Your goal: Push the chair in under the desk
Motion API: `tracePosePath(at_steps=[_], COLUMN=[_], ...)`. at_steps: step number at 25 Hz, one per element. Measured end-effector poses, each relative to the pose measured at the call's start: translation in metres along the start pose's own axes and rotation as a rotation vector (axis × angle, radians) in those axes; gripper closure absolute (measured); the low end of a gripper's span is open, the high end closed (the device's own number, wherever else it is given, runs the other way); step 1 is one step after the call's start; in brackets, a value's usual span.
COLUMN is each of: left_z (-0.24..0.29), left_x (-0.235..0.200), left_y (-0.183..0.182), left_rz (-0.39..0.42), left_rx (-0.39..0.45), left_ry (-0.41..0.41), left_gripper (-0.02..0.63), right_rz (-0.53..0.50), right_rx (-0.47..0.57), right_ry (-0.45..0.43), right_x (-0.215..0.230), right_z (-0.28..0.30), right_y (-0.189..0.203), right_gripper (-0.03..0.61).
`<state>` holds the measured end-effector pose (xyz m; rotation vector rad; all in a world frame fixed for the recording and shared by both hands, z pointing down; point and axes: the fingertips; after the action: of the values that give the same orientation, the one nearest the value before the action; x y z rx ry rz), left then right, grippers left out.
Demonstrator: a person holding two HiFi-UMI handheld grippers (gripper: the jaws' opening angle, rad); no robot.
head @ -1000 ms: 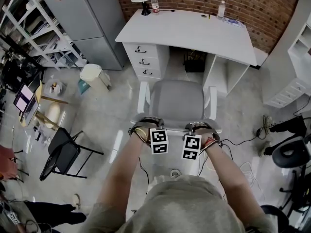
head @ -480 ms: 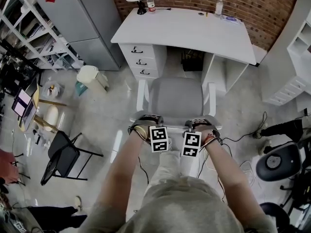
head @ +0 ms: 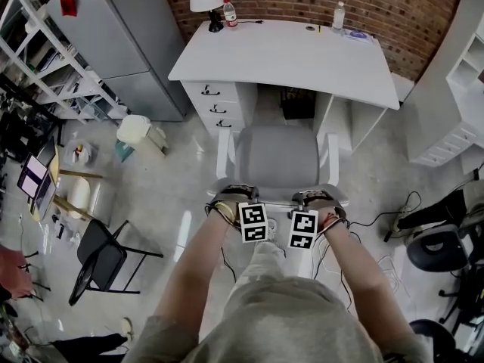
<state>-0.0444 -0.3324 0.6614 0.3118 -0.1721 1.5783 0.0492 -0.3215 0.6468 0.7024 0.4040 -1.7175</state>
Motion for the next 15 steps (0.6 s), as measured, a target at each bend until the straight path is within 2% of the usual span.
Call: tracePosePath(at_steps=[15], left_z=[0.005], left_x=[-0.025], left_y=[0.001], left_rz=[0.017], left_rx=[0.012], left_ry=[0.008], left_gripper=[0.600], right_rz=[-0.006], right_rx=[-0.004], right_ry=[0.029], right_x=[0.021], right_z=[0.012], right_y=[0.005], right_gripper=[0.569])
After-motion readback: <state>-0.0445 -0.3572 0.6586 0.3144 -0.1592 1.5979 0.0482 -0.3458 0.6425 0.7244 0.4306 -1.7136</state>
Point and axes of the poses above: the fingertips, and each gripper's own axes: z forward along the fingers, x to its right, y out of its underside, and after that the axes turned 10 degrees about y, right-handed
